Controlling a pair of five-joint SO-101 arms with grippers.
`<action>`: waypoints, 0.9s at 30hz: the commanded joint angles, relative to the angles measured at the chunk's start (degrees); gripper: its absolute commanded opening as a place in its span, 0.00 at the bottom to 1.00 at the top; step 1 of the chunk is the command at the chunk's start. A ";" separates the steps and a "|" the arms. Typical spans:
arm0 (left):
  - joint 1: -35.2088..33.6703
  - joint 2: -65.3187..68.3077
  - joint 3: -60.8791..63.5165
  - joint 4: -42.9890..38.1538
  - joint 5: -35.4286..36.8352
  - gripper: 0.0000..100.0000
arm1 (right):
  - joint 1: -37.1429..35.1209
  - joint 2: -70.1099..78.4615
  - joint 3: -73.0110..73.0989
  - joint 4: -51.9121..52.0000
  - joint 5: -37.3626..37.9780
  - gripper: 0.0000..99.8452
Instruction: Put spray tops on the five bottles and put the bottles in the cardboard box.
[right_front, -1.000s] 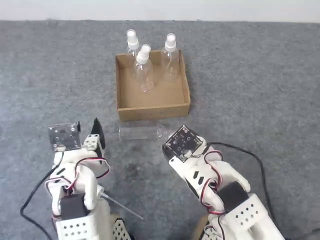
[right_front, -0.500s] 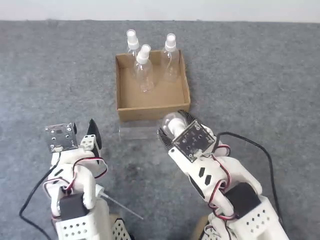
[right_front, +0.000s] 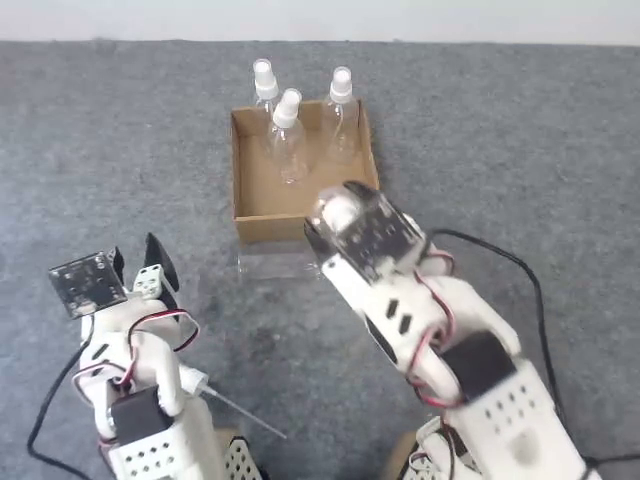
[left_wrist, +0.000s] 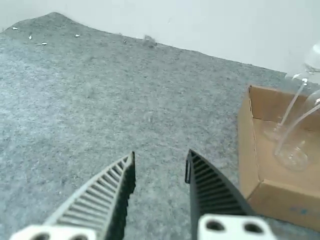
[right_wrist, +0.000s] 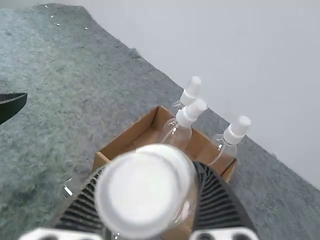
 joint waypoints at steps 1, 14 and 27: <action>-0.09 -0.97 -0.84 -1.67 0.79 0.15 | 0.40 6.99 -6.42 -5.85 -0.62 0.01; -0.09 -0.97 -0.75 -1.67 0.62 0.15 | -1.98 35.21 -26.29 -8.40 -0.62 0.01; -0.09 -0.97 -0.75 -1.67 0.53 0.15 | -2.07 57.36 -44.57 -8.40 -0.88 0.01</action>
